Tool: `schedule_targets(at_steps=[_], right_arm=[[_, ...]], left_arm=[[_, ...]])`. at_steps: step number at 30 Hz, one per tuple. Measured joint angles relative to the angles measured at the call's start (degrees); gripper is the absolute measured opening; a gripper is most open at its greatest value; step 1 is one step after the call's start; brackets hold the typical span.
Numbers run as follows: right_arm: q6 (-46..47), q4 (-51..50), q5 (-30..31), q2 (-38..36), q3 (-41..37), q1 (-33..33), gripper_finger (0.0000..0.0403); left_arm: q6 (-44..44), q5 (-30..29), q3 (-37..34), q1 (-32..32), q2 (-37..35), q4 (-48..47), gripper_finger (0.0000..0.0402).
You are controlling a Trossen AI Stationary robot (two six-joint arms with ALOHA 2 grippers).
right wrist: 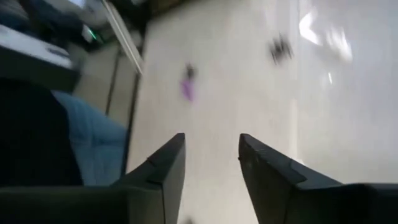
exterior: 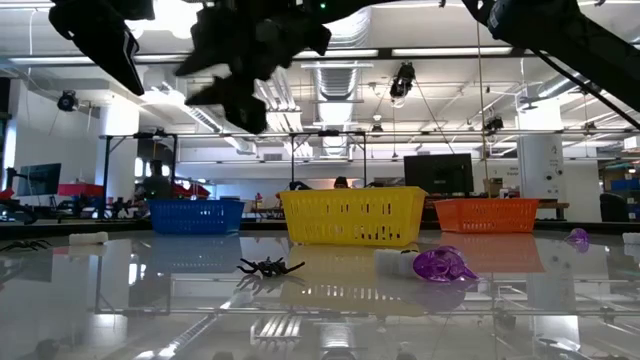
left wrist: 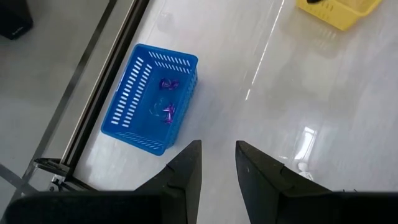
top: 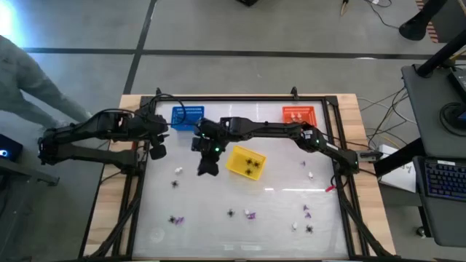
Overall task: Sort Halloween decoration
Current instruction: Put the black spider toy into the yellow bin
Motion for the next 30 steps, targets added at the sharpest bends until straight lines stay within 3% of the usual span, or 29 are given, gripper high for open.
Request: schedule_targets(at_steps=[3, 7, 16, 19, 25, 30], right_arm=[[-4.5, -11.2, 1.7, 0.1, 0.0, -0.1, 0.0150], [-7.4, -20.4, 8.3, 0.2, 0.0, 0.8, 0.0147], [-14.5, -21.5, 12.9, 0.2, 0.0, 5.4, 0.0152], [-15.8, -21.5, 17.0, 0.2, 0.0, 7.8, 0.0153], [-14.5, -21.5, 27.1, 0.2, 0.0, 12.5, 0.0153], [-12.5, -21.4, 28.5, 0.2, -0.1, 15.6, 0.0153]], left_arm=[[0.0, 0.0, 0.0, 0.0, -0.1, -0.1, 0.0081], [0.0, 0.0, 0.0, 0.0, -0.1, -0.1, 0.0081], [-0.2, 0.0, 0.0, 0.0, 0.0, 0.3, 0.0081], [-1.3, 0.0, 0.0, 0.0, 0.0, 0.2, 0.0081], [-4.7, 0.1, 0.0, 0.0, 0.1, 0.1, 0.0081], [-5.0, 0.1, 0.0, 0.0, 0.1, 0.0, 0.0081]])
